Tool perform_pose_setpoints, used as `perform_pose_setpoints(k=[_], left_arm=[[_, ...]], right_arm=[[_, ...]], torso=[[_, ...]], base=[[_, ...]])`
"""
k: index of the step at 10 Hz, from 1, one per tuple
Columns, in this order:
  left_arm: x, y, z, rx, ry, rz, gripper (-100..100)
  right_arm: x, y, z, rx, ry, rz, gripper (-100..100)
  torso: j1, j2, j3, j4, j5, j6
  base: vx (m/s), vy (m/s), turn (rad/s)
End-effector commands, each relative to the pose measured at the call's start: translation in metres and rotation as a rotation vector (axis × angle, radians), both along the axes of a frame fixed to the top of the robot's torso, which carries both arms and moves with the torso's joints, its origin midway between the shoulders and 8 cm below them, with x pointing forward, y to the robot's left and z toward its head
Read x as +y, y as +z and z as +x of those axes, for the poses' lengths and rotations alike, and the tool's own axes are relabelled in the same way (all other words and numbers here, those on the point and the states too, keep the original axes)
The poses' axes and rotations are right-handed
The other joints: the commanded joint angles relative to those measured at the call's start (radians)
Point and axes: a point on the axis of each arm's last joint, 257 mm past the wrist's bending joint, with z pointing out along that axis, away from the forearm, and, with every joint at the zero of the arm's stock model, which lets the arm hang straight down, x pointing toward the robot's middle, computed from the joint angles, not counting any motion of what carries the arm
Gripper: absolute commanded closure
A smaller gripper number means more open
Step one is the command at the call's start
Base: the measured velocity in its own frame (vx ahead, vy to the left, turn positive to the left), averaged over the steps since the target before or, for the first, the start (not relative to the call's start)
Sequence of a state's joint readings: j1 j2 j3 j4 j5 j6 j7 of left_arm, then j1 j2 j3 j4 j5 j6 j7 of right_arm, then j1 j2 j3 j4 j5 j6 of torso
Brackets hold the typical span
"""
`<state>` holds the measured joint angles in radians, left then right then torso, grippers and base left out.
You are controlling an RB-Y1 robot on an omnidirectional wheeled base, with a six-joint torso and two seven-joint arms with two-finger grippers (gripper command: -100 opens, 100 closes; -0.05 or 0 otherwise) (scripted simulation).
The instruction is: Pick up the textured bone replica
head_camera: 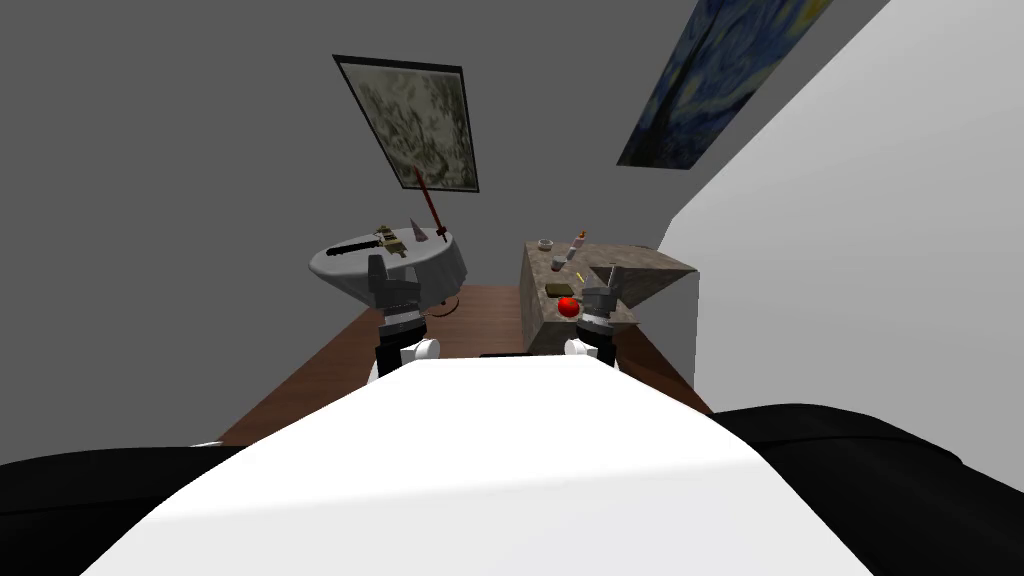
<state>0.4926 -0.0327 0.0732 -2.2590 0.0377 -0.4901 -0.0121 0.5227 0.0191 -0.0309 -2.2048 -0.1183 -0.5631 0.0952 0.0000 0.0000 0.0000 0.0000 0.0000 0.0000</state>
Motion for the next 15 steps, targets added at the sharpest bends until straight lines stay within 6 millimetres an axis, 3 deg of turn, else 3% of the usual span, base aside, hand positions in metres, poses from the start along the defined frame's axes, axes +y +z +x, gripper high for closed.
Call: perform_pose_setpoints(k=[1, 5, 6, 9, 10, 12, 13, 15], left_arm=[[0.0, 0.0, 0.0, 0.0, 0.0, 0.0, 0], [0.0, 0.0, 0.0, 0.0, 0.0, 0.0, 0], [0.0, 0.0, 0.0, 0.0, 0.0, 0.0, 0], [0.0, 0.0, 0.0, 0.0, 0.0, 0.0, 0], [0.0, 0.0, 0.0, 0.0, 0.0, 0.0, 0], [0.0, 0.0, 0.0, 0.0, 0.0, 0.0, 0], [0.0, 0.0, 0.0, 0.0, 0.0, 0.0, 0], [0.0, 0.0, 0.0, 0.0, 0.0, 0.0, 0]], right_arm=[[0.009, -0.001, 0.003, 0.013, 0.024, -0.046, -100], [0.051, -0.012, 0.015, 0.061, 0.11, -0.223, -100], [0.052, -0.013, 0.015, 0.063, 0.116, -0.234, -100], [0.093, -0.035, 0.023, 0.102, 0.192, -0.405, -100], [0.095, -0.036, 0.023, 0.105, 0.198, -0.426, -100], [0.122, -0.059, 0.026, 0.128, 0.25, -0.553, -100], [0.124, -0.061, 0.025, 0.13, 0.256, -0.576, -100], [0.148, -0.089, 0.026, 0.149, 0.309, -0.714, -100]], torso=[[0.0, 0.0, 0.0, 0.0, 0.0, 0.0], [-0.003, 0.007, 0.004, 0.001, -0.001, 0.0], [-0.003, 0.009, 0.005, 0.002, -0.001, 0.0], [-0.003, 0.007, 0.004, 0.002, -0.001, 0.0], [-0.003, 0.008, 0.005, 0.002, -0.001, 0.0], [-0.003, 0.007, 0.004, 0.002, -0.001, 0.0], [-0.003, 0.007, 0.004, 0.002, -0.001, 0.0], [-0.003, 0.005, 0.003, 0.001, -0.001, 0.0]], base=[[-0.028, -0.006, -0.005], [-0.102, -0.036, 0.0], [-0.103, -0.026, 0.0], [-0.11, -0.038, 0.018], [-0.1, -0.035, 0.01], [-0.105, -0.043, 0.035], [-0.075, -0.039, 0.02], [-0.082, -0.044, 0.051]])
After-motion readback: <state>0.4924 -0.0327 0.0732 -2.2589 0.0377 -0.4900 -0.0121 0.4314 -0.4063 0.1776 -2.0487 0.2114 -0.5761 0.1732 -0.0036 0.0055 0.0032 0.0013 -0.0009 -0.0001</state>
